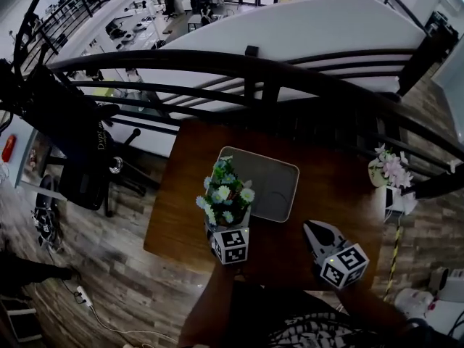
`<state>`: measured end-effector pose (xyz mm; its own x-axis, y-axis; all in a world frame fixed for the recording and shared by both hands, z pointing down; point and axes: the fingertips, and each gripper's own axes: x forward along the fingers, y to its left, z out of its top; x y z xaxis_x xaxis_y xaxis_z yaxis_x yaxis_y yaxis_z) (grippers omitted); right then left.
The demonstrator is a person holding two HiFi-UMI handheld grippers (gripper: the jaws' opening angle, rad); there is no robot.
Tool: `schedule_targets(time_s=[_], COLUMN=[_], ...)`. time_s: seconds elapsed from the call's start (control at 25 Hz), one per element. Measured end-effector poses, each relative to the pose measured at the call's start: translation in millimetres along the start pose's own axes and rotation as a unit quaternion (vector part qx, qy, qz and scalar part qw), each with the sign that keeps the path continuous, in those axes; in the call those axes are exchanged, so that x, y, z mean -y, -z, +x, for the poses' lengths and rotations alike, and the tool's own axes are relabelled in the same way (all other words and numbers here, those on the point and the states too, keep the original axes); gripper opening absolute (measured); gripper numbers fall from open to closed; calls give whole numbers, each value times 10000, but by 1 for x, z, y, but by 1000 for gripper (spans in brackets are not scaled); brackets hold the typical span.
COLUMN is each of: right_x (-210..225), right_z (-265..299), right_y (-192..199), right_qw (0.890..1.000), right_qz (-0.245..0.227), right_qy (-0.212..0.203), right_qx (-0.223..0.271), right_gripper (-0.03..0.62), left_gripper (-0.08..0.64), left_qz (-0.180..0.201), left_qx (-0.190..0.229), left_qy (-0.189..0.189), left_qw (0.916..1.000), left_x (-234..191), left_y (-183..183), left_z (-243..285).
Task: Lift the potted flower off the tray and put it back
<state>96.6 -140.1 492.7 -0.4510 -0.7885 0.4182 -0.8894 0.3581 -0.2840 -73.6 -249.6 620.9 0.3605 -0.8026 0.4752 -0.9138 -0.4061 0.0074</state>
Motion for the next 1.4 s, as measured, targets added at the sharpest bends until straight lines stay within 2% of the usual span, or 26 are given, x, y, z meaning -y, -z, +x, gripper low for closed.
schedule_targets(time_s=[0.44,0.64,0.72,0.88,1.04,1.4], right_x=[-12,-3,-2,-6,-4,-13], right_z=[-19,-35,-35,-33,-29,-26], right_y=[8,31,38,42,40,41], right_qw=[9987,9976,9972,9963,9959,9950], right_qz=[-221,-326,-354,-413,-447,-492], right_qy=[-444,-547,-556,-587,-618,-719], right_qx=[-73,-265,-353,-471,-494,-481], right_gripper=[-2,-2,-2,-2,-2,-2], left_gripper=[449,449,448,448,446,446], left_qz=[-177,-4,19,-220,-290,-393], left_qx=[-62,313,274,134,8,-77], left_qy=[-448,-596,-584,-623,-661,-649], left_qw=[9988,9977,9979,9977,9974,9971], left_x=[7,29,30,21,21,20], left_y=[41,59,69,90,105,119], left_z=[-53,-63,-58,-60,-60,-61])
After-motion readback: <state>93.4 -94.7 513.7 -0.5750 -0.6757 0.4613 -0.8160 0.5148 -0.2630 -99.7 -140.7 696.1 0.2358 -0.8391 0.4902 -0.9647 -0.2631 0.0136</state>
